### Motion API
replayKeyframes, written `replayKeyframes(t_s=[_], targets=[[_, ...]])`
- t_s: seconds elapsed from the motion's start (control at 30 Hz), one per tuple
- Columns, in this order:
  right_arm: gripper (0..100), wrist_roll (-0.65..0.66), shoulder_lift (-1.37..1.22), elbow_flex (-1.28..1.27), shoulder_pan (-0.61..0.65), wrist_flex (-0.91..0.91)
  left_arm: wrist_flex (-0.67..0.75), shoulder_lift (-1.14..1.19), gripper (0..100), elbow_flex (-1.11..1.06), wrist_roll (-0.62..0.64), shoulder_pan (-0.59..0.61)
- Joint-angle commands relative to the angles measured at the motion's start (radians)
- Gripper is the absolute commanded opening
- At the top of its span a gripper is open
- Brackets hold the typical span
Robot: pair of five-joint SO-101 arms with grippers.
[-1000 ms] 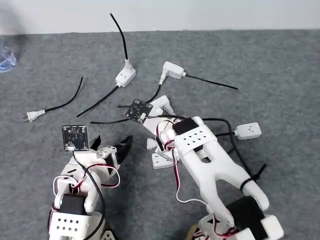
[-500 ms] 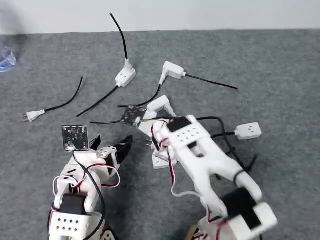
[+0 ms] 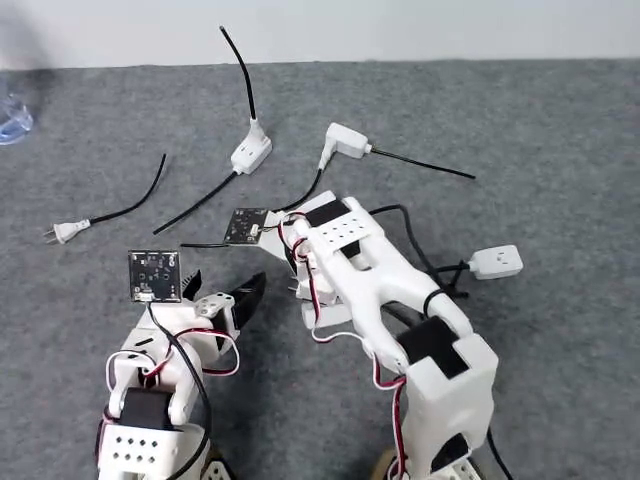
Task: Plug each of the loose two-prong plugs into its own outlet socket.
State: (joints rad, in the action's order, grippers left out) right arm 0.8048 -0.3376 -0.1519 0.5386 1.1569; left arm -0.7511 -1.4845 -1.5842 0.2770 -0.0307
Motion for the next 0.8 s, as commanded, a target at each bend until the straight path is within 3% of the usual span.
replayKeyframes(t_s=[0.0,0.23,0.6,0.77], targets=[[31.4,0.009,-0.002,0.038,0.027,0.021,0.020,-0.011,33,0.013,-0.008,0.003],[31.4,-0.029,0.058,0.034,0.116,0.082,0.018,-0.011,33,0.021,-0.009,0.008],[31.0,0.018,0.024,-0.014,0.016,-0.035,0.015,-0.011,33,0.019,-0.009,0.006],[17.5,0.077,-0.016,-0.014,0.033,-0.054,0.017,-0.011,33,0.019,-0.009,0.002]])
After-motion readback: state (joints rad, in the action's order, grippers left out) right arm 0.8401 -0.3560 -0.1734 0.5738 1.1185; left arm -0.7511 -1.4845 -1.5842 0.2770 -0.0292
